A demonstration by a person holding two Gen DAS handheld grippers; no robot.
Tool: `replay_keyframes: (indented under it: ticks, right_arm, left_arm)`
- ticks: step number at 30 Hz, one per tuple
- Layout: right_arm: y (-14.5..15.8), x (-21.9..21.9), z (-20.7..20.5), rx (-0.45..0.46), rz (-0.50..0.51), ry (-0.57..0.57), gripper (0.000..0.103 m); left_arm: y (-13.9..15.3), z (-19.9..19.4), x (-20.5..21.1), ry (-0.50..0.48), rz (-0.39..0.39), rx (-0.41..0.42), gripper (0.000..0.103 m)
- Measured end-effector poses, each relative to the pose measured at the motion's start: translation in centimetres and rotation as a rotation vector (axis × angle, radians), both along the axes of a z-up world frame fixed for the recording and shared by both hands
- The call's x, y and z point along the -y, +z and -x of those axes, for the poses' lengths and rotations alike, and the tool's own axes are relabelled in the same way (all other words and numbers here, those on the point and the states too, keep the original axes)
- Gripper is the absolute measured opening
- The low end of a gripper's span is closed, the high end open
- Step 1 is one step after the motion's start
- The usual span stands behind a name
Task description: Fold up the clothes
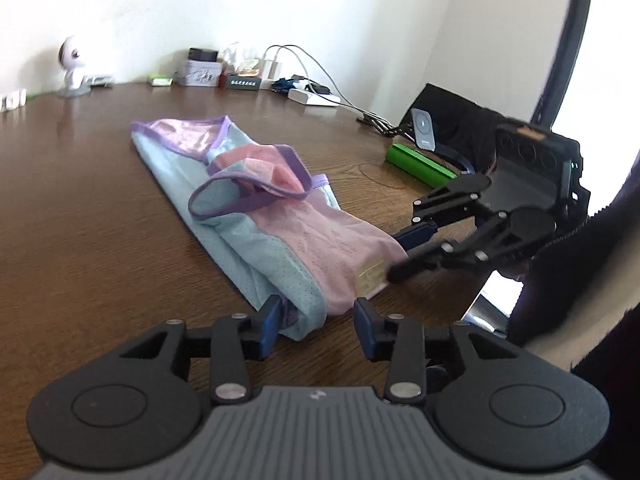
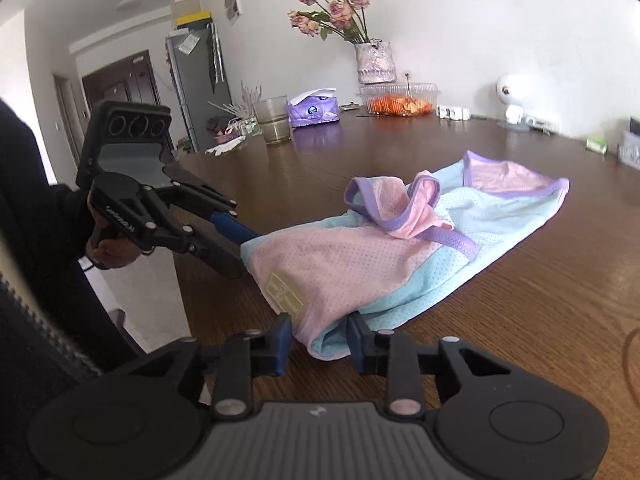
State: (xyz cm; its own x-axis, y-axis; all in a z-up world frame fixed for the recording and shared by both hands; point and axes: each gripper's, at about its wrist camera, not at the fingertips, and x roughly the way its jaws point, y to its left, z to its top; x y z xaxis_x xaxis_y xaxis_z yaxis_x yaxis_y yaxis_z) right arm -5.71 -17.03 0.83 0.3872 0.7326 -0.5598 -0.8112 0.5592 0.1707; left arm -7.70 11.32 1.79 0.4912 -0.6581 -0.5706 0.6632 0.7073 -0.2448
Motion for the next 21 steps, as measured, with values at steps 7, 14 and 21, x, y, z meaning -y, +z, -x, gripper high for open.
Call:
replay_keyframes:
  ticks: [7, 14, 21]
  right_arm:
    - [0.5, 1.0, 0.8, -0.042, 0.006, 0.040, 0.001]
    - [0.3, 1.3, 0.9, -0.040, 0.001, 0.013, 0.015]
    - [1.1, 1.6, 0.5, -0.021, -0.042, 0.013, 0.002]
  left_arm:
    - [-0.4, 1.2, -0.2, -0.083, -0.051, 0.000, 0.002]
    - [-0.7, 1.7, -0.1, -0.071, -0.044, 0.052, 0.021]
    - [0.6, 0.2, -0.7, -0.087, -0.027, 0.075, 0.003]
